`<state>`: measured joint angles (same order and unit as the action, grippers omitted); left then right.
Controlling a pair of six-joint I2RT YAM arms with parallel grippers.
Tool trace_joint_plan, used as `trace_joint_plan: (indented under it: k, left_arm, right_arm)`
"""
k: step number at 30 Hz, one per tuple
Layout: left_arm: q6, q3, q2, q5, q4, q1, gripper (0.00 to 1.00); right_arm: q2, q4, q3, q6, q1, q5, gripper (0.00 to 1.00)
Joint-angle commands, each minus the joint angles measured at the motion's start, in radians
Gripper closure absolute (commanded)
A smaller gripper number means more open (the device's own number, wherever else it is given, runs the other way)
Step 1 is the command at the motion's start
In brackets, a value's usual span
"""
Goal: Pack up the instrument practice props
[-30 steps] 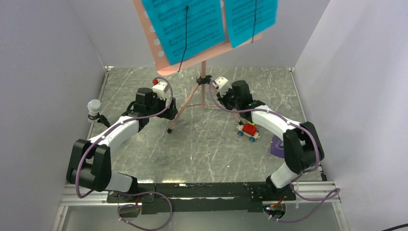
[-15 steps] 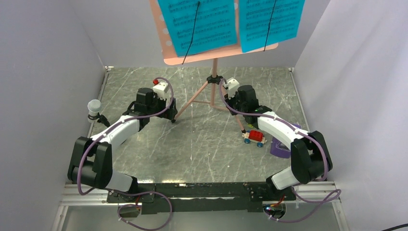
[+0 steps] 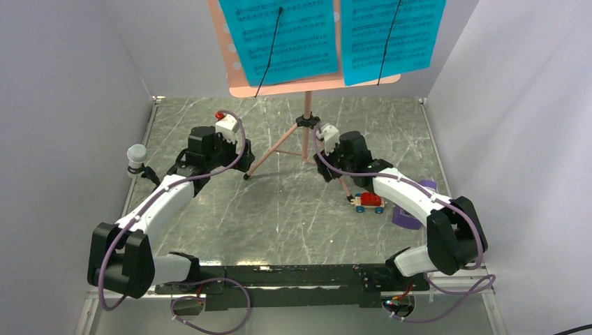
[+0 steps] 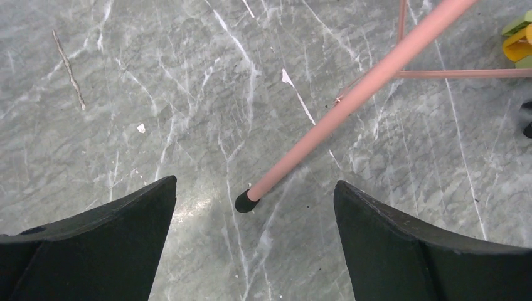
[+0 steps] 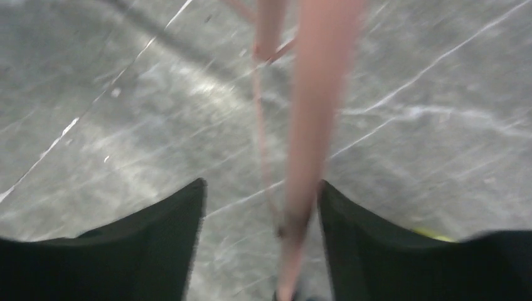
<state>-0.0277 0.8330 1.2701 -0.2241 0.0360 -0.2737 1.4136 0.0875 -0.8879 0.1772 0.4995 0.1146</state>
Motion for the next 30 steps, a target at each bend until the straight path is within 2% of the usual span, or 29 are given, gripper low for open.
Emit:
trace_joint_plan:
  k: [1,2,3,10,13,16,19,24,28,30]
  left_arm:
    - [0.084,0.012,-0.09,-0.06,0.078,-0.004,0.01]
    - [0.11,0.022,-0.113,-0.077,0.112,-0.004,0.01]
    - [0.136,0.031,-0.139,-0.093,0.143,-0.003,0.01]
    - [0.252,0.095,-0.324,-0.2,0.372,-0.001,0.01]
    - [0.258,0.182,-0.357,-0.197,0.439,0.0,0.01]
    - [0.272,0.346,-0.35,-0.181,0.499,-0.001,0.01]
    - [0.213,0.546,-0.295,-0.103,0.561,0.012,0.01]
    - [0.252,0.974,-0.11,-0.115,0.729,0.127,0.01]
    - [0.193,1.216,0.001,-0.182,0.651,0.219,0.03]
    - [0.105,1.311,0.048,-0.262,0.584,0.268,0.03]
  right_arm:
    - [-0.008,0.251,-0.031,0.076,0.007,0.133,0.14]
    - [-0.018,0.296,-0.061,0.115,0.005,0.15,0.02]
    - [-0.034,0.343,-0.088,0.147,-0.004,0.167,0.01]
    - [-0.255,0.545,-0.162,0.315,-0.029,0.329,0.0]
    - [-0.333,0.602,-0.248,0.325,-0.029,0.357,0.0]
    - [-0.363,0.654,-0.403,0.311,-0.029,0.436,0.03]
    - [-0.352,0.635,-0.545,0.25,-0.029,0.514,0.08]
    - [-0.233,0.541,-0.77,0.105,-0.029,0.584,0.16]
    - [-0.128,0.326,-0.863,-0.078,-0.007,0.638,0.19]
    - [-0.07,0.265,-0.91,-0.114,0.026,0.624,0.17]
